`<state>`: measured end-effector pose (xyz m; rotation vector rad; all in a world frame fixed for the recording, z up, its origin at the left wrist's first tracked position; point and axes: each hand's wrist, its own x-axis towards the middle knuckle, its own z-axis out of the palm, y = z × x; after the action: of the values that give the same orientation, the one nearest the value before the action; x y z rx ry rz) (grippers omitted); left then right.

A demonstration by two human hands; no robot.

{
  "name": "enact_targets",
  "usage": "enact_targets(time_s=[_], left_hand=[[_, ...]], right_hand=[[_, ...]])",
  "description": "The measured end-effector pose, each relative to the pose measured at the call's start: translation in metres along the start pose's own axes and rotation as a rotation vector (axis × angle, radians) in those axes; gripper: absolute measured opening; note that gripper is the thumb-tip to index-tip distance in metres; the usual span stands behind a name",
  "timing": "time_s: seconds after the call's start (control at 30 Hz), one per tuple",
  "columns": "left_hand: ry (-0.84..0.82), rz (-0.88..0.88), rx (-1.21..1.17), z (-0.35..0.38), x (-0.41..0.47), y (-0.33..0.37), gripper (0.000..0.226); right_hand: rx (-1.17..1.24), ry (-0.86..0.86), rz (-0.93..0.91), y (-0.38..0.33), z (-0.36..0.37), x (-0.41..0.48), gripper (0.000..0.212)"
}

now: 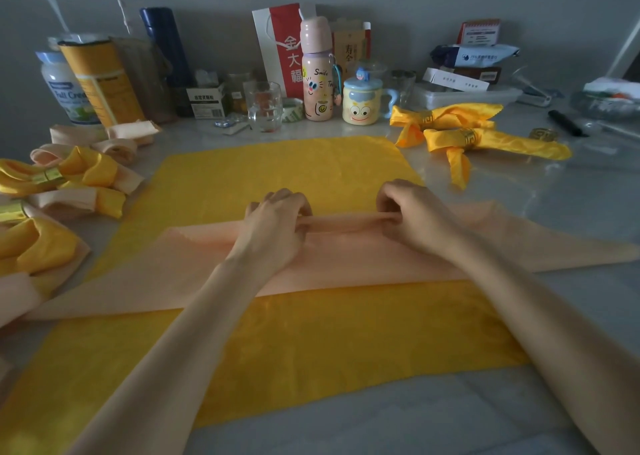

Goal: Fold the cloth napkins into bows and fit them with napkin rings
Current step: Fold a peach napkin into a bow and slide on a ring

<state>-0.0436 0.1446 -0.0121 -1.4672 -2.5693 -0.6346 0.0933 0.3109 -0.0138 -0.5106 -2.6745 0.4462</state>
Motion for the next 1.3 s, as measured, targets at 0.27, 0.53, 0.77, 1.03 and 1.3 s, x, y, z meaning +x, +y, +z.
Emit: enact_targets(time_s=[0.27,0.53,0.77,1.03,1.3], left_hand=[[-0.271,-0.018,0.214,-0.017,-0.003,0.016,0.025],[-0.209,0.005,0.14,-0.003,-0.004,0.012,0.025],[-0.226,-0.034,0.211,0.008,-0.003,0.006,0.033],[-0.5,-0.176,0.145,0.01,-0.001,-0.009,0.056],[-0.579,-0.161,0.089,0.004,0.003,-0.016,0.061]], right_hand=[[-0.524,-0.222,-0.118,-0.027,-0.007,-0.008,0.018],[-0.296,-0.192,0.058,-0.036,-0.019,-0.015,0.028],[-0.146,-0.206,-0.125,-0.047,0.028,0.003,0.039],[-0.281,-0.438,0.067,-0.04,0.031,0.003,0.057],[-0.242,-0.471,0.147,0.0,0.007,-0.004,0.062]])
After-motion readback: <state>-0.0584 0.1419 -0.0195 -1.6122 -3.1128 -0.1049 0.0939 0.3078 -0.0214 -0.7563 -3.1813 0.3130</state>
